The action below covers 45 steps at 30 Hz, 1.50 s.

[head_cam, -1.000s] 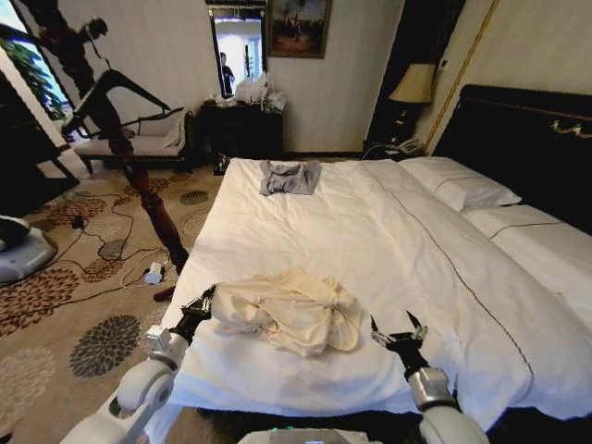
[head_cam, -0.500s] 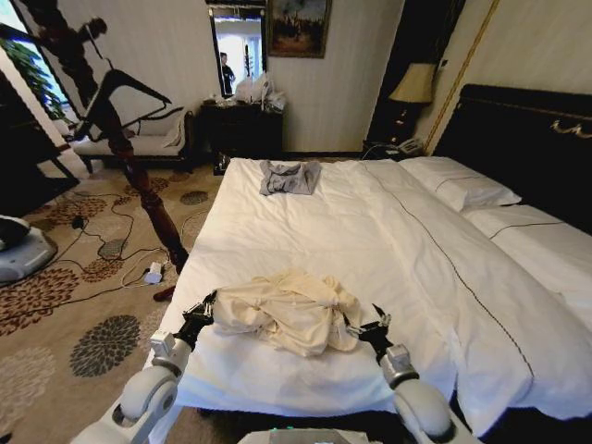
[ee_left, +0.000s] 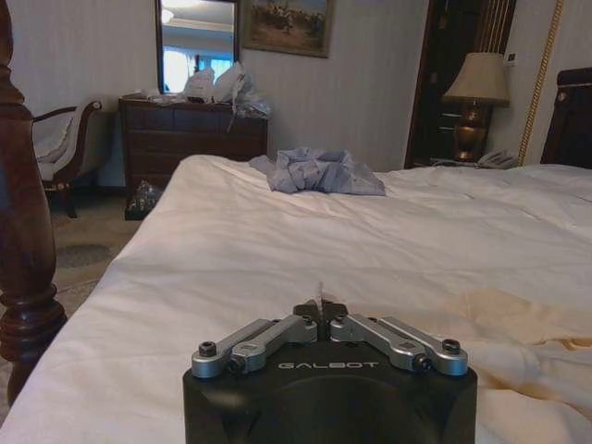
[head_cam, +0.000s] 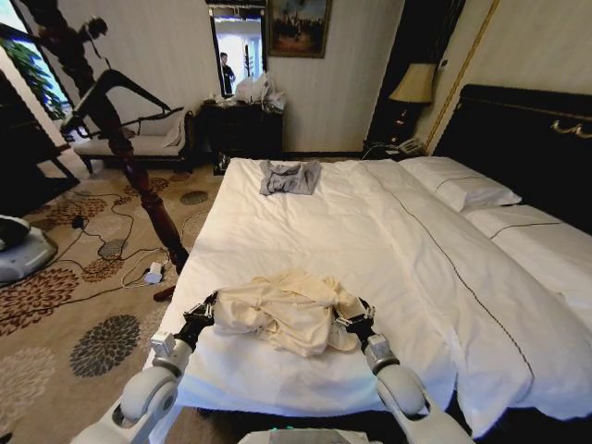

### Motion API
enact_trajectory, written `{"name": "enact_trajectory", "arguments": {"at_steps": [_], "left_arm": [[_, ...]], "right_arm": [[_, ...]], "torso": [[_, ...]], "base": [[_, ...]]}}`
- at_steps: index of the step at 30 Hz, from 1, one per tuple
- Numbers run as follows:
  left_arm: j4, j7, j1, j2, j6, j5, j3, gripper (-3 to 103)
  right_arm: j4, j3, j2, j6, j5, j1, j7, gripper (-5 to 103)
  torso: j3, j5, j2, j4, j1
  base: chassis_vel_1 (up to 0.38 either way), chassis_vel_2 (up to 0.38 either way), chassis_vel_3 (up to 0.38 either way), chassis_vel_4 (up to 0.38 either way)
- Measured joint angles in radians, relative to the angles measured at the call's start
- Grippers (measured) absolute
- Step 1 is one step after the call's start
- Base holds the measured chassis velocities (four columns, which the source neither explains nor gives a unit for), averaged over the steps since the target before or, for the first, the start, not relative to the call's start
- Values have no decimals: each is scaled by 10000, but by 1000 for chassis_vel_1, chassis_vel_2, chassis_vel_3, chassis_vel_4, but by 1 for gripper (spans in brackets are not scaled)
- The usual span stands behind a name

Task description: Pick up the clothes from the bed and hang them on the clothes hanger.

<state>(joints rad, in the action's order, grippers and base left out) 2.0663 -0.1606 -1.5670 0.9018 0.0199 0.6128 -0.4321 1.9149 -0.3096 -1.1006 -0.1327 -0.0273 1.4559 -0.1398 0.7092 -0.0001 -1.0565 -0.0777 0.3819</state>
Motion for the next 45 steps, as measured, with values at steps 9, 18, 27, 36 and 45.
{"name": "enact_trajectory", "arguments": {"at_steps": [9,18,27,36,45], "left_arm": [[-52,77,-5,-36,-52,-132,151,1],[-94,-82,421,-324,94,-48,623,1],[-121,-79,508,-487,93,48,582,1],[261,-410,1353,-1145,321,422,719,1],[1126,-1046,3951,-2777,907,1813,736,1]], "right_arm": [[-91,66,-73,273,311,8,129,48],[-137,-238,-60,562,424,290,230,16],[41,-227,286,391,-101,266,142,0],[1352,-923,1275,-21,-1075,288,-130,0],[3394,-1904,2942,-1272,-4078,-581,-640,0]], "torso": [[0,0,-1,-1,-1],[-1,0,-1,-7,-1],[-1,1,0,0,-1],[0,0,0,-1,-1],[0,3,0,-1,0]], "base": [[0,0,0,0],[0,0,0,0],[0,0,0,0],[0,0,0,0],[0,0,0,0]]}}
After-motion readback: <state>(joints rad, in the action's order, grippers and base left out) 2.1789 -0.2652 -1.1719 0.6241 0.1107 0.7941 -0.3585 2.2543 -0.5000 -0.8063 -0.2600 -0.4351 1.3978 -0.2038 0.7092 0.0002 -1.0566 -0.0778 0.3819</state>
